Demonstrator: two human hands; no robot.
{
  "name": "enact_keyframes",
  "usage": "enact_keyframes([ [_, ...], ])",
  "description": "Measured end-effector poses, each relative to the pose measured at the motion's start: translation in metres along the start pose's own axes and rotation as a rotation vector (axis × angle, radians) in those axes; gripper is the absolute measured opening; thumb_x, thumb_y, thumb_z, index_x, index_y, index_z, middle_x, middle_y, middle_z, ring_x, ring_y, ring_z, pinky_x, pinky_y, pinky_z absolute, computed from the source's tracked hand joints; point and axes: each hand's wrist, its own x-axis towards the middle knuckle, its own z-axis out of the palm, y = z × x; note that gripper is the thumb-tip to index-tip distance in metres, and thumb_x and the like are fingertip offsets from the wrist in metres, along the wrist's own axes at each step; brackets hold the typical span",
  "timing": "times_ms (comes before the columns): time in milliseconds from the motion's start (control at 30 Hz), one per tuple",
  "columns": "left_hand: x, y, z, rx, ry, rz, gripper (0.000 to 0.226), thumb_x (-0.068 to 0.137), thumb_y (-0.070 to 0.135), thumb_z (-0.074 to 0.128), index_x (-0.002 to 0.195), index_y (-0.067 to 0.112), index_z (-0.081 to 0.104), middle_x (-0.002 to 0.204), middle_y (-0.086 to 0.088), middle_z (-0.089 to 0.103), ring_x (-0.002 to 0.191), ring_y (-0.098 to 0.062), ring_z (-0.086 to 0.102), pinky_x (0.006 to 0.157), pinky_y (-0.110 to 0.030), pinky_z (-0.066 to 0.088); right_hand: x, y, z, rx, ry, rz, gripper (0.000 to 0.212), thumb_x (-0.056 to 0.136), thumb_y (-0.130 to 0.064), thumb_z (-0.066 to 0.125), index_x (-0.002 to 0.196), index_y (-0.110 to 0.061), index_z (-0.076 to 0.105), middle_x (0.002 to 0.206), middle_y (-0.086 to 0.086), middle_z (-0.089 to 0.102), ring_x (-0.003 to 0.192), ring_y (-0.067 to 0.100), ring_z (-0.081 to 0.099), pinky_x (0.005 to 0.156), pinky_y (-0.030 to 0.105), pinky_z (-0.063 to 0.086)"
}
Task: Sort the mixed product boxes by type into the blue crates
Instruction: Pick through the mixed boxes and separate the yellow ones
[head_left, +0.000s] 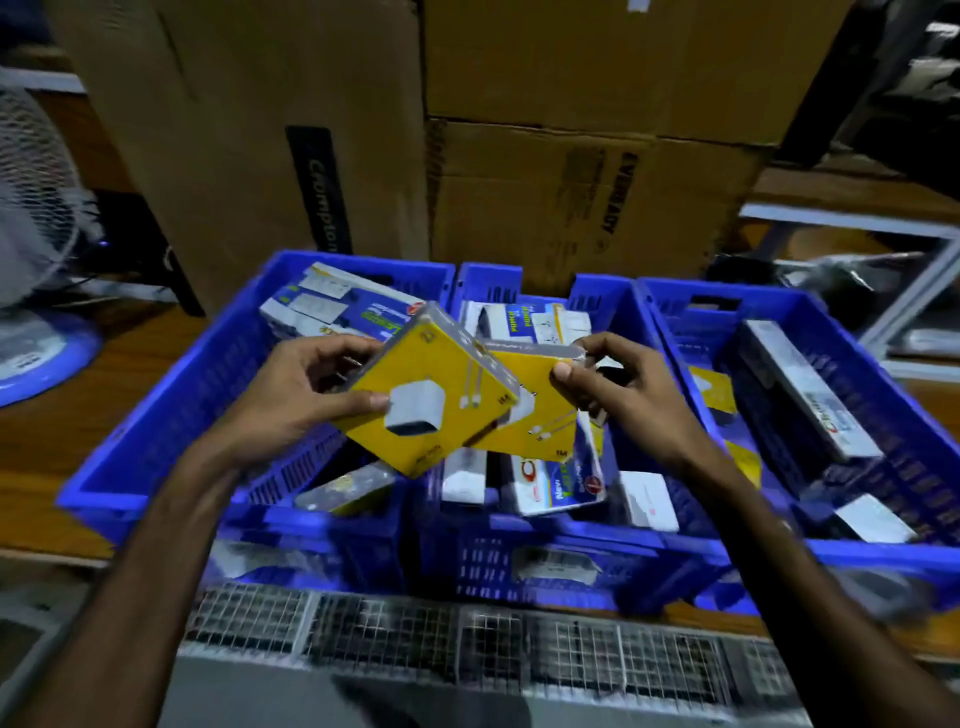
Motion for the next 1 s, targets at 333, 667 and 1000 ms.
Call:
enact_keyframes([
  [333, -0.039, -0.014, -0.124, 0.185, 0.258, -0.031, 0.045, 0.071, 0.006, 0.082, 0.114, 0.017, 0.071, 0.109, -0.011, 0.073, 0.097, -0.017, 0.063, 0.089, -0.029, 0.055, 0.045, -0.02, 0.133, -0.297, 0.107, -0.098, 0.041, 0.073, -0.062, 0.079, 0.08, -0.024, 0.064, 0.07, -0.01, 0.063, 0.067, 0.012, 0.061, 0.066, 0.041, 0.053],
  [667, -0.012, -0.071, -0.144, 0.719, -0.124, -0.166, 0.054, 0.058, -0.017, 0.08, 0.095, 0.023, 0.076, 0.093, 0.004, 0.073, 0.092, -0.014, 0.067, 0.081, -0.033, 0.053, 0.085, -0.016, 0.258, -0.66, -0.017, -0.01, 0.046, 0.078, -0.051, 0.067, 0.095, -0.009, 0.064, 0.102, 0.017, 0.069, 0.098, 0.036, 0.063, 0.078, 0.04, 0.049],
  [1000, -0.024, -0.1, -0.133, 0.743, -0.029, -0.207, 0.043, 0.059, -0.005, 0.049, 0.078, 0.027, 0.071, 0.093, 0.011, 0.074, 0.093, -0.017, 0.068, 0.08, -0.045, 0.057, 0.08, 0.021, 0.255, -0.507, -0.215, 0.034, 0.008, 0.087, -0.024, 0.07, 0.093, -0.018, 0.07, 0.076, -0.004, 0.074, 0.078, 0.012, 0.068, 0.083, 0.036, 0.056],
])
